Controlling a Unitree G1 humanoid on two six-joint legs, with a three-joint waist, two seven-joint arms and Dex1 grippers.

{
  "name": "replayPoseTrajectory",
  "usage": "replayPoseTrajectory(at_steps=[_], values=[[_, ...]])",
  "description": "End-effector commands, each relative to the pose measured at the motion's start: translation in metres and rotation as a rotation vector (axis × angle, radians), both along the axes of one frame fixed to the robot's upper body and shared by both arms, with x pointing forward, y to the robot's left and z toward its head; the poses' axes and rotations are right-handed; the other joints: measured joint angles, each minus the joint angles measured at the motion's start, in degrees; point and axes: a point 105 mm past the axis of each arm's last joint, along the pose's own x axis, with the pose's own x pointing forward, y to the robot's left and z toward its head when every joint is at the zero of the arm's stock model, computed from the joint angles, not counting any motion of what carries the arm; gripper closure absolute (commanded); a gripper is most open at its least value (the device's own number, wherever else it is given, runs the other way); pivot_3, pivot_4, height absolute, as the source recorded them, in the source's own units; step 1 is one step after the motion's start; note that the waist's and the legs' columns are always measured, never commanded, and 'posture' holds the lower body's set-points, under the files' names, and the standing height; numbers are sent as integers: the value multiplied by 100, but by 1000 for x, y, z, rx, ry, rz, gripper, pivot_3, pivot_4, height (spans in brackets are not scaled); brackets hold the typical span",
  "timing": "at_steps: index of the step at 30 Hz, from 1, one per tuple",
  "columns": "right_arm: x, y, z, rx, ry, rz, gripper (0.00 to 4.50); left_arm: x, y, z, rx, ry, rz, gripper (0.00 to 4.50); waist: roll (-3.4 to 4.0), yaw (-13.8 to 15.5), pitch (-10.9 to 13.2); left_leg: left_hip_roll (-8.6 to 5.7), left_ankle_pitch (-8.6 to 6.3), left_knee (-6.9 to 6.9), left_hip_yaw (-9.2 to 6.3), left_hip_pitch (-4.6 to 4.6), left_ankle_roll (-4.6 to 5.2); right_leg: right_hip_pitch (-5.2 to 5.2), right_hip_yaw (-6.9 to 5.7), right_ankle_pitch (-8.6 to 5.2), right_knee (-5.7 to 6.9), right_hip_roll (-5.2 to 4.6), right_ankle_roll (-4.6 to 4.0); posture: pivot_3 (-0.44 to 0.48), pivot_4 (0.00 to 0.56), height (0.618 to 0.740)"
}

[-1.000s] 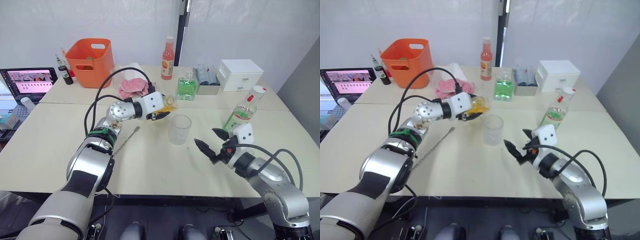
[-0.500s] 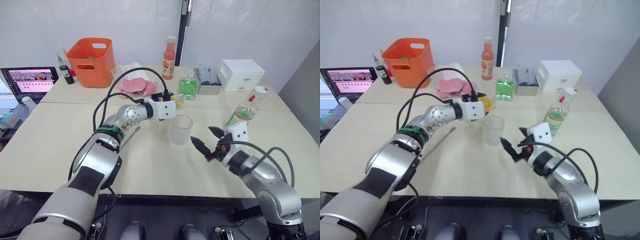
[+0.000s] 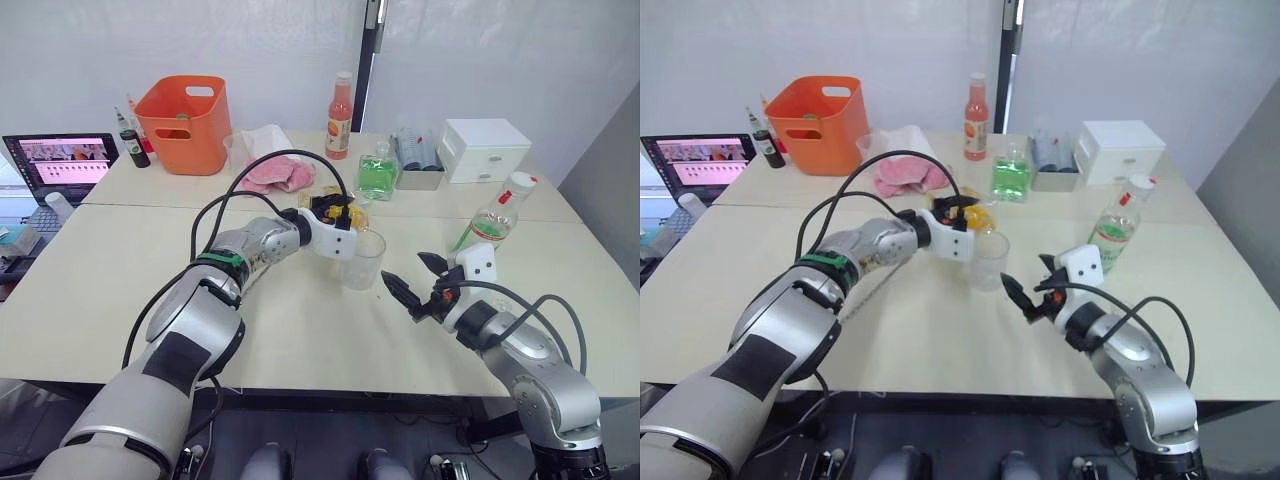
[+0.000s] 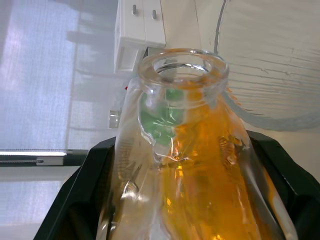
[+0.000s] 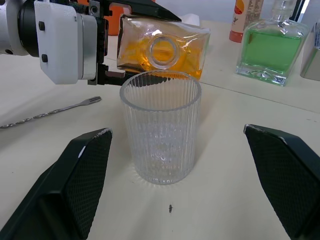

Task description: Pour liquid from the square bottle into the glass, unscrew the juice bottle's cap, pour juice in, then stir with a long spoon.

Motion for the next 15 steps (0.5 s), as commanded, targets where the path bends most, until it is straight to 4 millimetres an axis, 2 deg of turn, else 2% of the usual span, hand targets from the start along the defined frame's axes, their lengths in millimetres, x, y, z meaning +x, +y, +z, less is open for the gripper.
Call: replayPoseTrajectory(at_steps=[1, 15], values=[[-2, 1, 10, 9, -42, 2, 37, -5, -14, 49, -56, -168, -62, 1665, 0, 0, 0, 0, 0, 0, 0, 0, 0, 0, 0, 0, 0, 0, 0, 0, 150, 715], [-3, 3, 11, 26, -42, 2, 37, -6, -18, 51, 38, -319, -82, 1665, 0, 0, 0, 0, 0, 0, 1, 0, 0, 0, 0, 0, 2, 0, 0, 0, 150, 715]])
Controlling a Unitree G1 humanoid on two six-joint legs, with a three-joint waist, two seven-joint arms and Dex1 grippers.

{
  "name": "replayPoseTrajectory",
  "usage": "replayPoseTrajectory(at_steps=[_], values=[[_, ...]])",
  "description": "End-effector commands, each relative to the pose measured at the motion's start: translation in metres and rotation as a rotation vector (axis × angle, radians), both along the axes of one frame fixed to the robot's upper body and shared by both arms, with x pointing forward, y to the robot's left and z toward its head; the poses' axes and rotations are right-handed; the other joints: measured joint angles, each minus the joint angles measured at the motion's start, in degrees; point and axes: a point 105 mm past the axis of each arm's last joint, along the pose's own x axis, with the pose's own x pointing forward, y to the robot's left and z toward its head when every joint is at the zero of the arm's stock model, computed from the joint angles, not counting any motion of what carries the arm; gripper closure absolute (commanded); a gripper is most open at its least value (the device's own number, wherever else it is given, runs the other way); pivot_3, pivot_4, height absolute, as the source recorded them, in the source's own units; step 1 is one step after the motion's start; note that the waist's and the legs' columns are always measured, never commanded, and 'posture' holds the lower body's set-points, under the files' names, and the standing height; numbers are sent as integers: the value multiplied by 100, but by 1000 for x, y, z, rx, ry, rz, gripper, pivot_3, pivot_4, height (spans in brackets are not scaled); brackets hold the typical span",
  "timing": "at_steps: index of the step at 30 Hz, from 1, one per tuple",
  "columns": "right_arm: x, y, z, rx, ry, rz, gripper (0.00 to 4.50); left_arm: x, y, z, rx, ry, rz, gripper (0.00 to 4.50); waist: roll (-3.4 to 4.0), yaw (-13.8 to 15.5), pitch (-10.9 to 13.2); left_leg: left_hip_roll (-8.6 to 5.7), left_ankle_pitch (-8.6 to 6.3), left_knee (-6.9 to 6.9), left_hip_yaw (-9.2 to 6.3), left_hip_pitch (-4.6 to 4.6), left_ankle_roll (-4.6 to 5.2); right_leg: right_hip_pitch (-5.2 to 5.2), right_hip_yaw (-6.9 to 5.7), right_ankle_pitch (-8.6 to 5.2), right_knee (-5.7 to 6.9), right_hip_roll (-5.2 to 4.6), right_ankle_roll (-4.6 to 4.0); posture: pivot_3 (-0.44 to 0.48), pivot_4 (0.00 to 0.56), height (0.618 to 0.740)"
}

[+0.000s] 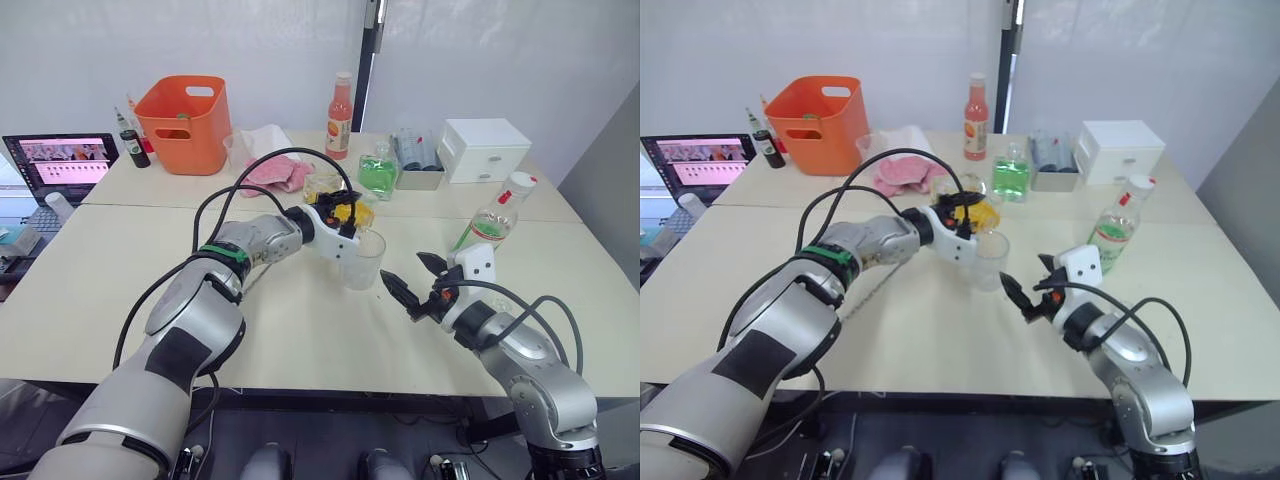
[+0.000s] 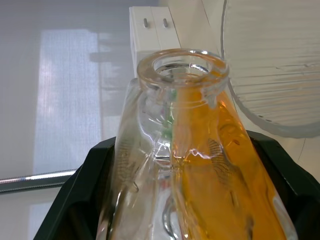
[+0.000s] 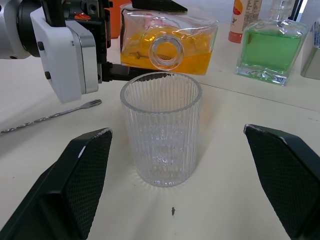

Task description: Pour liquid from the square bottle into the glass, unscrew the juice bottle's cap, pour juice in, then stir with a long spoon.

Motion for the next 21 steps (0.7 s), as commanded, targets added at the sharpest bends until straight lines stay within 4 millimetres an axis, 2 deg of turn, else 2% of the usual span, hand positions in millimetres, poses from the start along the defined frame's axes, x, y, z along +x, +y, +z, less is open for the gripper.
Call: replayPoseTrajectory(at_steps=[1, 21], values=[[-3, 2, 11, 13, -43, 7, 37, -3, -11, 47, -62, -144, -49, 1665, 0, -1, 0, 0, 0, 0, 0, 0, 0, 0, 0, 0, 0, 0, 0, 0, 150, 715], [-4, 2, 11, 27, -33, 13, 37, -3, -11, 52, -29, -239, -58, 1665, 0, 0, 0, 0, 0, 1, 1, 0, 0, 0, 0, 0, 1, 0, 0, 0, 150, 715]])
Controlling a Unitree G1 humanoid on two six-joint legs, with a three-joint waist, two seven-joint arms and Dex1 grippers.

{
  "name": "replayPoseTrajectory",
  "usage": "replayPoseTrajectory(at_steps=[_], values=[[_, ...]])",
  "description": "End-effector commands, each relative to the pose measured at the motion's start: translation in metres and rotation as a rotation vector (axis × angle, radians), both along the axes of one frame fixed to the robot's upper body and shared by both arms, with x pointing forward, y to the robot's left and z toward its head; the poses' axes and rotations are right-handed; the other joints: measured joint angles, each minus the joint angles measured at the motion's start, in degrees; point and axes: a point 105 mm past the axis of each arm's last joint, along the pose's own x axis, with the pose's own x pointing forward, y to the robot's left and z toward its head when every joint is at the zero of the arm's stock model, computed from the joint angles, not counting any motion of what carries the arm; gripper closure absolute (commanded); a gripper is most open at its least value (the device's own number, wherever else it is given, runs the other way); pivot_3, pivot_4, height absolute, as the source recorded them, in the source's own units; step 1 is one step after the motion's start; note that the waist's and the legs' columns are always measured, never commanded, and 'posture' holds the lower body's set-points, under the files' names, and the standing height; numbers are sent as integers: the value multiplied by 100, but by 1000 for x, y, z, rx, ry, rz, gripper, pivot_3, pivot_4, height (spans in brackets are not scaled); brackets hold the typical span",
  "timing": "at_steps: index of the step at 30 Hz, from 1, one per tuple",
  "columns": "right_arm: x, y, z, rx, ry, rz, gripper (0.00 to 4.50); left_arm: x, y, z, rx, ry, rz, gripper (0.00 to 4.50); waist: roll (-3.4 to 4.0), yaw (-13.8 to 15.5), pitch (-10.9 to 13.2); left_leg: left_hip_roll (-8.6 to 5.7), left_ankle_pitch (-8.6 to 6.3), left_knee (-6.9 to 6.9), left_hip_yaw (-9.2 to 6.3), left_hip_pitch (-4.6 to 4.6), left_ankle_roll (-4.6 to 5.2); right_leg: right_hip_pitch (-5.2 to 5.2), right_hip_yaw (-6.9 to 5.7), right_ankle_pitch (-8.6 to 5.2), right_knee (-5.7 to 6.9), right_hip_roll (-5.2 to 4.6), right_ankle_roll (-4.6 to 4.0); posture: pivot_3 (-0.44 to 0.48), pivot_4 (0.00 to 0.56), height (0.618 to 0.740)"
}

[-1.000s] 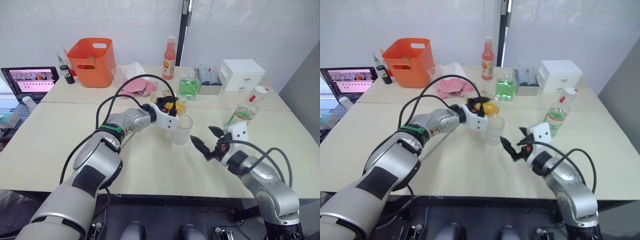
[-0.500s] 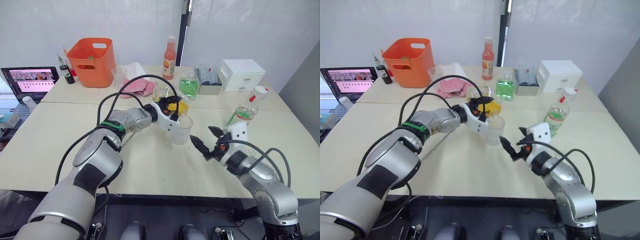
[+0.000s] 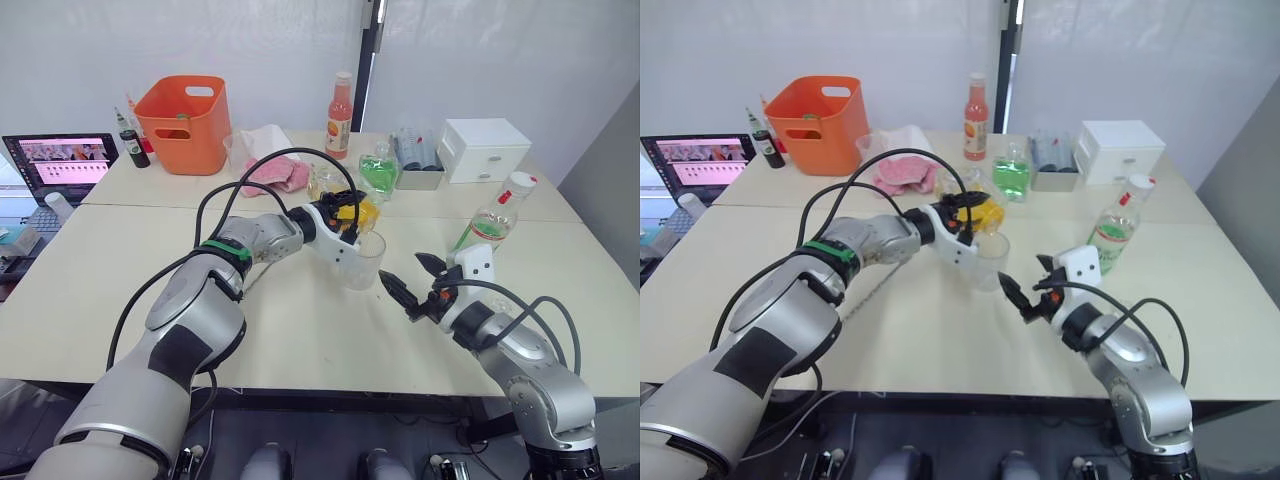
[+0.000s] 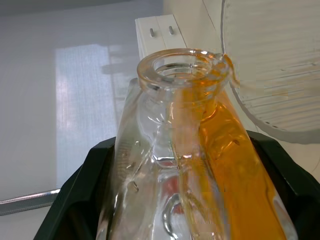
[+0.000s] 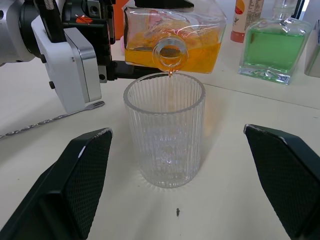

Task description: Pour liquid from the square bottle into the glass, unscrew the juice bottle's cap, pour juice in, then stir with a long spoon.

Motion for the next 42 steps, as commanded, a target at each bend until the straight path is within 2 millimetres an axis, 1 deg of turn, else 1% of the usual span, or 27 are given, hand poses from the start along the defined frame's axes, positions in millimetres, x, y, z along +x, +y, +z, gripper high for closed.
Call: replayPoseTrajectory(at_steps=[1, 9, 17, 39, 42], values=[[-3, 0, 11, 11, -40, 4, 37, -1, -8, 49, -79, -145, -31, 1665, 0, 0, 0, 0, 0, 0, 0, 0, 0, 0, 0, 0, 0, 0, 0, 0, 150, 715], [-3, 1, 12, 20, -39, 5, 37, -1, -7, 53, -68, -191, -31, 1665, 0, 0, 0, 0, 0, 0, 0, 0, 0, 0, 0, 0, 1, 0, 0, 0, 150, 715], [-4, 1, 12, 21, -38, 5, 37, 0, -6, 52, -61, -195, -27, 1665, 0, 0, 0, 0, 0, 1, 0, 0, 0, 0, 0, 0, 1, 0, 0, 0, 150, 715], [-3, 2, 14, 27, -40, 8, 37, 2, -4, 51, -55, -188, -14, 1665, 0, 0, 0, -1, 0, 2, 0, 0, 0, 0, 0, 0, 2, 0, 0, 0, 150, 715], [-3, 1, 14, 26, -40, 7, 37, 2, -3, 50, -84, -140, -1, 1665, 0, 0, 0, -1, 0, 2, 0, 0, 0, 0, 0, 0, 3, 0, 0, 0, 150, 715]])
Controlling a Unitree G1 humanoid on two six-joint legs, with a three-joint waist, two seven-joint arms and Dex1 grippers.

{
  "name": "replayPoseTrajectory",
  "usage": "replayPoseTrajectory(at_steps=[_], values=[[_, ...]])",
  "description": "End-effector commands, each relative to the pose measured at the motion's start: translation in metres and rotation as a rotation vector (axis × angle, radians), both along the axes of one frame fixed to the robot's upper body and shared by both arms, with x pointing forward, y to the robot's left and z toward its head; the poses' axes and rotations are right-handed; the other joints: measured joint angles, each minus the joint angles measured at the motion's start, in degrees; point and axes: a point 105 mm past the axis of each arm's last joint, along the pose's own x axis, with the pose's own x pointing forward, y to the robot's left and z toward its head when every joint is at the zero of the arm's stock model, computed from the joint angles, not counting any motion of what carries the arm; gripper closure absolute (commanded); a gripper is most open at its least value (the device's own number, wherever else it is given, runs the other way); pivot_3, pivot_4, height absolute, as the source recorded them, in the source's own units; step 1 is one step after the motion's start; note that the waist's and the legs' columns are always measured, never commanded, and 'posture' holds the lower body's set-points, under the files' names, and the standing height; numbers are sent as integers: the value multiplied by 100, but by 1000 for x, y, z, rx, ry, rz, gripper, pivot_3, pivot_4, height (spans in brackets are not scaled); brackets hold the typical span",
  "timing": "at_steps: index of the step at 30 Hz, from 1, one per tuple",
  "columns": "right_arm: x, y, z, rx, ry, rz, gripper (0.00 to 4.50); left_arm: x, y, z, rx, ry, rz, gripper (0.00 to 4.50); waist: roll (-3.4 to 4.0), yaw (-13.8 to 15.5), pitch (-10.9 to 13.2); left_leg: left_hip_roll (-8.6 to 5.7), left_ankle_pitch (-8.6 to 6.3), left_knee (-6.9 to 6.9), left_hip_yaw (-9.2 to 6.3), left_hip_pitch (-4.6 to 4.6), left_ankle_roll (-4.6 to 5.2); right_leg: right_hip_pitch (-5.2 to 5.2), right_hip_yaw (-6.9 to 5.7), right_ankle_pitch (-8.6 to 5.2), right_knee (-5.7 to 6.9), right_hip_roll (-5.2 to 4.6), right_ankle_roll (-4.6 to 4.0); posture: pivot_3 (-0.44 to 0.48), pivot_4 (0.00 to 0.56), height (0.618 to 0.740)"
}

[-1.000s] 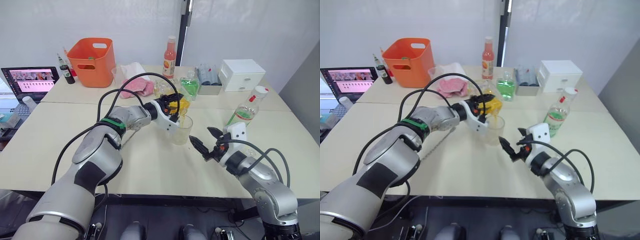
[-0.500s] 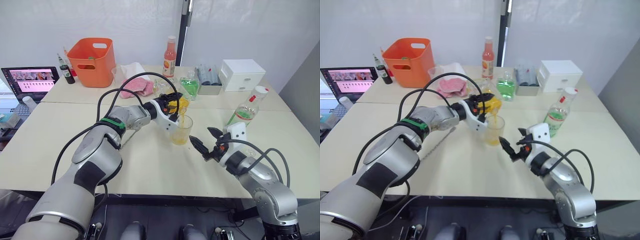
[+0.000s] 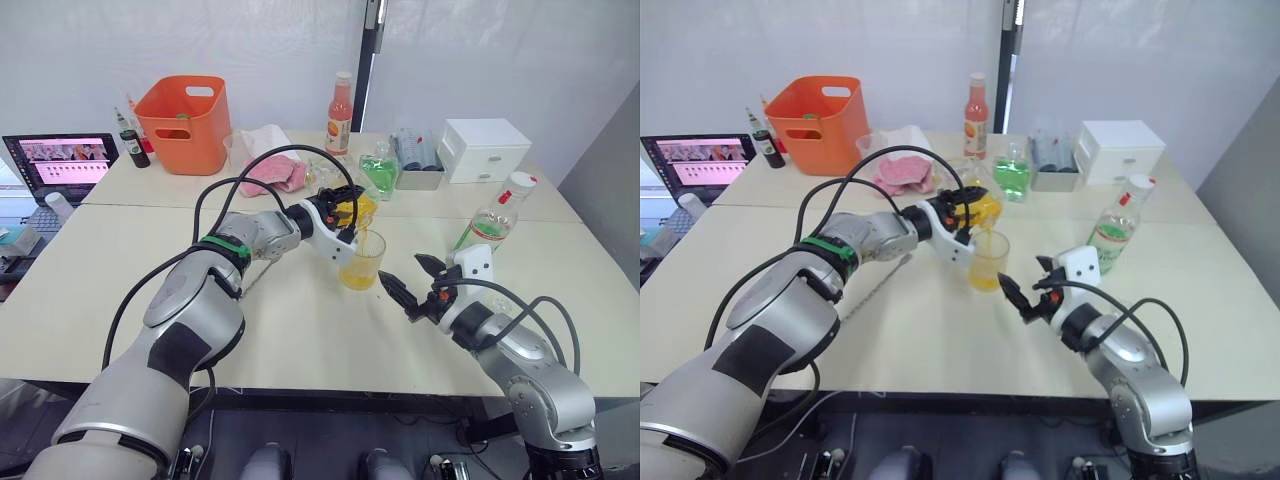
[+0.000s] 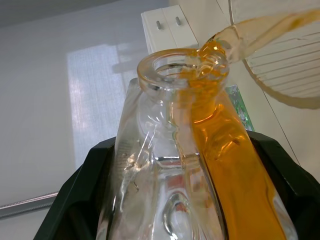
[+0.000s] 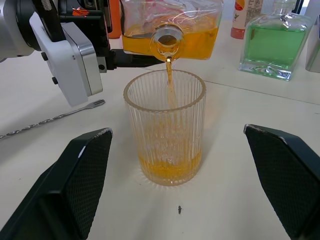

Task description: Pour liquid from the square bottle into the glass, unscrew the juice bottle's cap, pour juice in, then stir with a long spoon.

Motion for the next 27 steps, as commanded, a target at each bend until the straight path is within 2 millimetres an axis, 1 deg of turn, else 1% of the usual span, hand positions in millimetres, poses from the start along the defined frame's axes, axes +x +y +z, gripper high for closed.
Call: replayPoseTrajectory(at_steps=[1, 8, 12, 16, 18, 21, 23, 25, 27], values=[[-3, 1, 15, 20, -53, 10, 37, -1, -7, 42, -115, -35, -17, 1665, 0, 0, 0, 0, 0, 0, 0, 0, 0, 0, 0, 0, 0, 0, 0, 0, 150, 715], [-2, 0, 15, 19, -53, 9, 37, -1, -6, 42, -187, 88, -9, 1665, 0, -1, 0, 0, 0, 1, 0, 0, 0, 0, 0, 0, 0, 0, 0, 0, 150, 715], [-1, 1, 15, 19, -53, 10, 37, -1, -5, 43, -252, 186, -10, 1665, 0, -4, 0, 1, 0, 1, 0, 0, 0, 0, 0, 0, 0, 0, 0, 0, 150, 715], [0, 1, 14, 18, -53, 10, 37, 1, 1, 48, -474, 466, -12, 1665, 1, -4, 0, 1, 0, 4, 0, -1, 0, 0, -2, 0, 0, 0, 0, 0, 150, 715], [0, 1, 15, 18, -54, 10, 37, 2, 6, 51, -526, 543, -18, 1665, 1, -10, 0, 2, 0, 6, 0, 0, 0, 0, -1, 0, 0, 0, -1, 0, 150, 715], [2, 0, 16, 14, -58, 12, 37, 5, 19, 64, -642, 651, -27, 1665, 0, -22, 0, 1, 0, 7, 0, 0, 0, 0, -1, 0, 2, 1, -1, 0, 150, 715], [2, 0, 18, 8, -61, 18, 37, 8, 34, 75, -743, 721, -32, 1665, 1, -42, 0, 1, 0, 7, -1, 0, 0, 0, -1, 0, 4, 1, -1, 0, 150, 715], [2, 0, 19, 3, -63, 22, 37, 9, 43, 79, -794, 770, -40, 1665, 1, -74, 0, 3, 0, 7, -3, 0, 0, 0, -2, 0, 6, 2, -1, 0, 150, 715], [2, -2, 20, -7, -65, 28, 37, 14, 66, 86, -902, 831, -24, 1665, 1, -97, 0, 3, 0, 7, -5, 0, 0, 0, -2, 0, 8, 2, -1, 0, 150, 715]])
